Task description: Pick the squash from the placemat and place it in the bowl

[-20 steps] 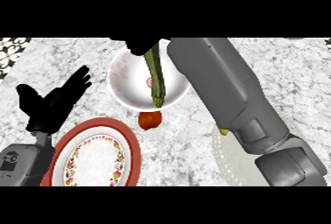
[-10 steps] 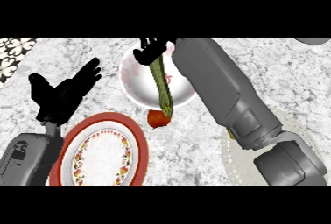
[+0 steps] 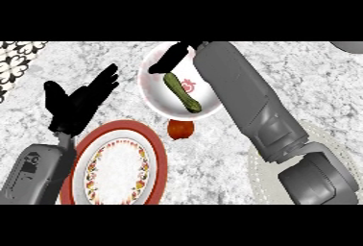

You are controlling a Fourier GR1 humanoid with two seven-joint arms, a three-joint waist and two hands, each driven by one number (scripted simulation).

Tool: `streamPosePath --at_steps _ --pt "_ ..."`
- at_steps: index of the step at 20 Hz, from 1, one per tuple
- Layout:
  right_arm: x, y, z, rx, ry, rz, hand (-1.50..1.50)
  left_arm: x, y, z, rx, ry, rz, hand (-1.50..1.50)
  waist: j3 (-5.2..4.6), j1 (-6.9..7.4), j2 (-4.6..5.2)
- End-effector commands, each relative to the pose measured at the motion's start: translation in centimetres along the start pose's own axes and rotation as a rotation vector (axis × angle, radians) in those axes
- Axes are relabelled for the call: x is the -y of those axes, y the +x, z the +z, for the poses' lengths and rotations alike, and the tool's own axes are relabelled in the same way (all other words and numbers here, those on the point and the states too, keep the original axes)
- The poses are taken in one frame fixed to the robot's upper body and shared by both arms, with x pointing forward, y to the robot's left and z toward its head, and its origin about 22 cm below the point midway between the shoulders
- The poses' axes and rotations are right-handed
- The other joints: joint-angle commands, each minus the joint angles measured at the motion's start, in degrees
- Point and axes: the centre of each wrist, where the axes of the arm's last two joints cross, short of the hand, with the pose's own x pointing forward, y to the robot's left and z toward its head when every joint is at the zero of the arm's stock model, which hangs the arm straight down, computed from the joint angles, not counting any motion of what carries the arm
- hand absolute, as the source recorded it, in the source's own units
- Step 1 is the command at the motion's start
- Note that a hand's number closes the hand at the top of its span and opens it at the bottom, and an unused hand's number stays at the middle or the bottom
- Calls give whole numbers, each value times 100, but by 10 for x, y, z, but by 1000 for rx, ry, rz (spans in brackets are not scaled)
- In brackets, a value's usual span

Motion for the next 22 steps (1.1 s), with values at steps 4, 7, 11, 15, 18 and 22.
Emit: streamPosePath --at_steps 4,7,11,15,18,22 --pt "-1 -4 0 60 -166 -22 -150 7 -7 1 2 7 14 0 0 -91 -17" --pt "0 -6 -1 62 -216 -35 -150 -8 1 4 -5 32 6 0 7 -262 -31" --pt "19 -15 4 80 -327 -44 -150 -23 -7 11 -4 78 4 0 9 -481 -77" --pt "73 -41 23 115 -323 -67 -150 -26 -2 9 -20 93 14 0 16 -634 -92" --pt "97 -38 30 221 -282 -12 -150 -26 -13 16 -25 108 17 0 16 -651 -115" --pt "132 -63 53 312 -228 -46 -150 -32 -17 25 -25 122 34 0 19 -763 -167"
